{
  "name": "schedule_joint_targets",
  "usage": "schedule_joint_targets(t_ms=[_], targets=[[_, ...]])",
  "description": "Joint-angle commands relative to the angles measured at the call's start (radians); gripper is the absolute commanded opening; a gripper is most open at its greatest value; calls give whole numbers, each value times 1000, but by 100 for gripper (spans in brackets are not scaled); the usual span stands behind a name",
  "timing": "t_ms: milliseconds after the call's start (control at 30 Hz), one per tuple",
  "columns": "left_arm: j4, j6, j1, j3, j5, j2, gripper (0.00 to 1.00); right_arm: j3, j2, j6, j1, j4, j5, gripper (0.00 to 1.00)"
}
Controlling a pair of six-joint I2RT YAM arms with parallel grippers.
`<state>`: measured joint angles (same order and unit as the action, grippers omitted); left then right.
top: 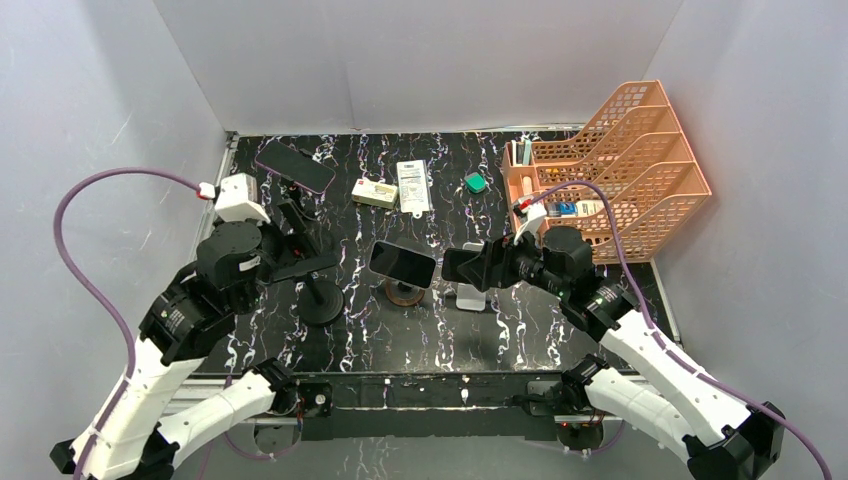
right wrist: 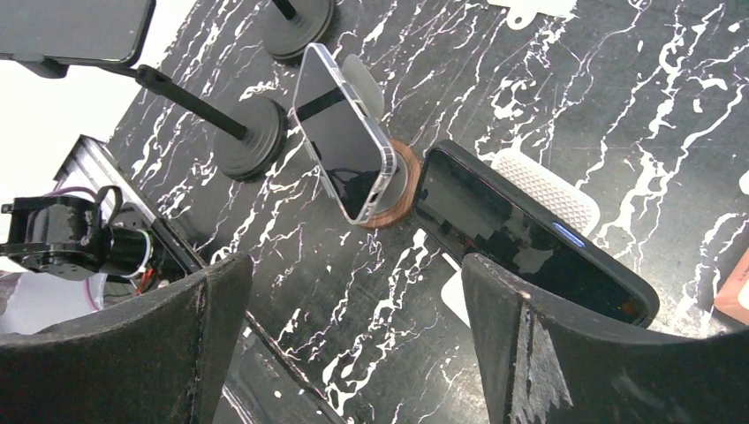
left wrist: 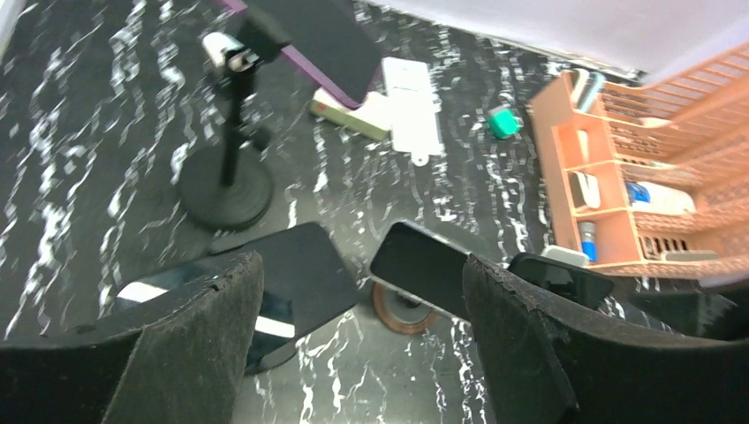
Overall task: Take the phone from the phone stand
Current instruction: Adjust the phone stand with the phone at the center of the board.
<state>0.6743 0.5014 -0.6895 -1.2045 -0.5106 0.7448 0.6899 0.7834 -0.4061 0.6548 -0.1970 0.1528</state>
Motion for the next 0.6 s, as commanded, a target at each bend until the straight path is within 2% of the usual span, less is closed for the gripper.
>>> schedule_joint_targets(t_ms=[0, 233, 567], targets=[[329, 227, -2, -97, -208, 24, 80, 38, -3, -17, 2, 88, 36, 96], [530, 391, -2, -92, -265, 39, 79, 47, 9, -32, 2, 113, 66, 96], [550, 426, -2, -3, -281, -5, 80, 72, -7, -30, 2, 103, 76, 96]])
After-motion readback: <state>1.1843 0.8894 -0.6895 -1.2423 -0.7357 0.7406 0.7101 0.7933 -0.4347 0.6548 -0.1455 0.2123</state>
